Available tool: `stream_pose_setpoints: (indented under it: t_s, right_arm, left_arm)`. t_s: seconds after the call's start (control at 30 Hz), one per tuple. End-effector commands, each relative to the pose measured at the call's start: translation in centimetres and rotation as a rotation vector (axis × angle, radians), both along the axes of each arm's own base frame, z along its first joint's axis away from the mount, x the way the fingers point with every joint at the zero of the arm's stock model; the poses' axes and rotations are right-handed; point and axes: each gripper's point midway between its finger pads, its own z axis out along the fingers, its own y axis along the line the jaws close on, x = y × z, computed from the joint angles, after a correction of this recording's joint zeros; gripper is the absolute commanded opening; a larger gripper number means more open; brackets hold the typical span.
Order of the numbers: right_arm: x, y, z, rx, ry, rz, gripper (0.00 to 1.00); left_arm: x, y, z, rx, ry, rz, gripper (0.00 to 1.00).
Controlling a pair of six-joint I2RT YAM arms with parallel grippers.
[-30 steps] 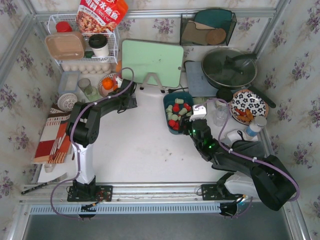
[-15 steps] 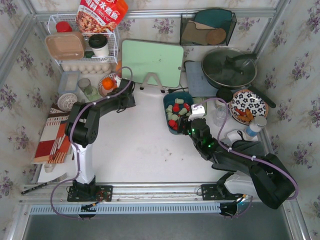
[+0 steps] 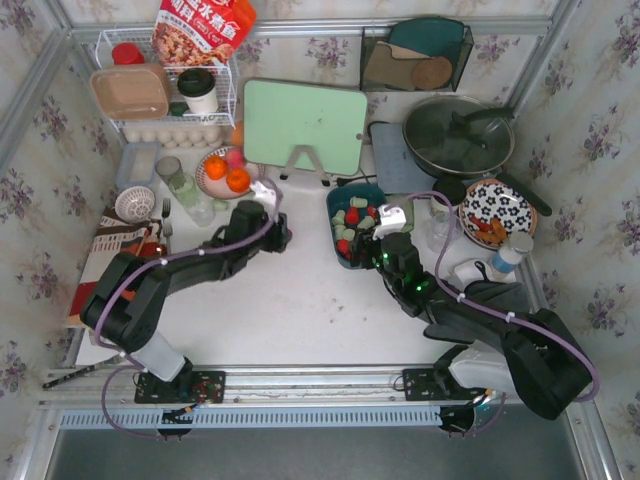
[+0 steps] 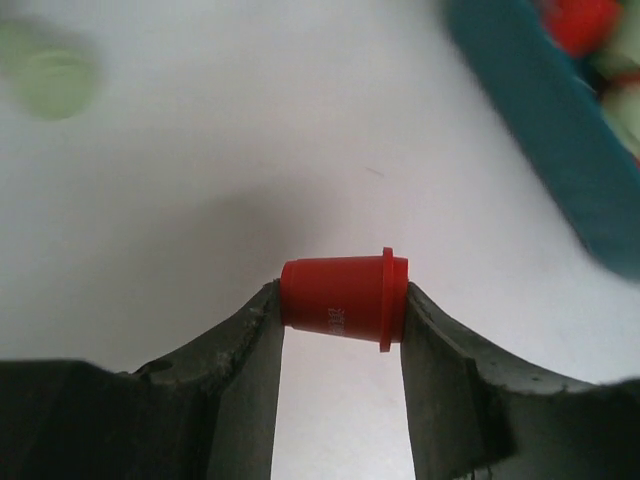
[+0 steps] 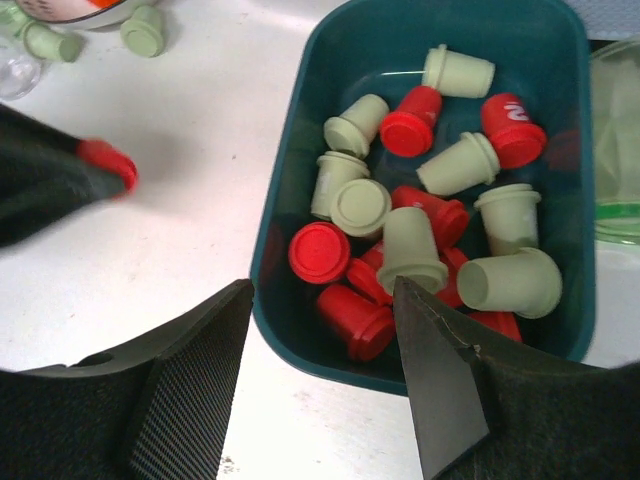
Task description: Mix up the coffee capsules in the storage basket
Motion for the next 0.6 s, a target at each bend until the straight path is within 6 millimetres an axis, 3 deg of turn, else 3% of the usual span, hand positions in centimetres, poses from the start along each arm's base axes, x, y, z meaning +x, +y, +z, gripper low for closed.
stream_pose_setpoints:
  t_s: [0.0, 0.13, 0.27, 0.4, 0.57]
  right_arm:
    - [-0.2, 1.4, -0.3, 0.004, 0.041, 0.065, 0.66]
    - [-0.9, 3.1, -0.5, 0.03, 0.08, 0.155, 0.66]
    - [-2.0, 5.0, 0.0, 0.086, 0.094, 0.262, 0.66]
    - [-2.6, 5.5, 1.0, 0.121, 0.074, 0.303, 0.66]
    - [-3.5, 6.2, 2.1, 0.159, 0.049, 0.362, 0.66]
  left_arm:
    - [-2.6, -6.7, 6.3, -0.003, -0.496, -0.415, 0.28]
    - [-6.5, -10.6, 6.7, 0.093, -0.673, -0.667, 0.28]
    - [-8.6, -12.2, 6.8, 0.147, -0.839, -0.81, 0.29]
    - [-10.2, -13.3, 6.4, 0.19, -0.952, -0.917, 0.29]
    - [-10.2, -14.2, 6.6, 0.252, -1.016, -0.915, 0.28]
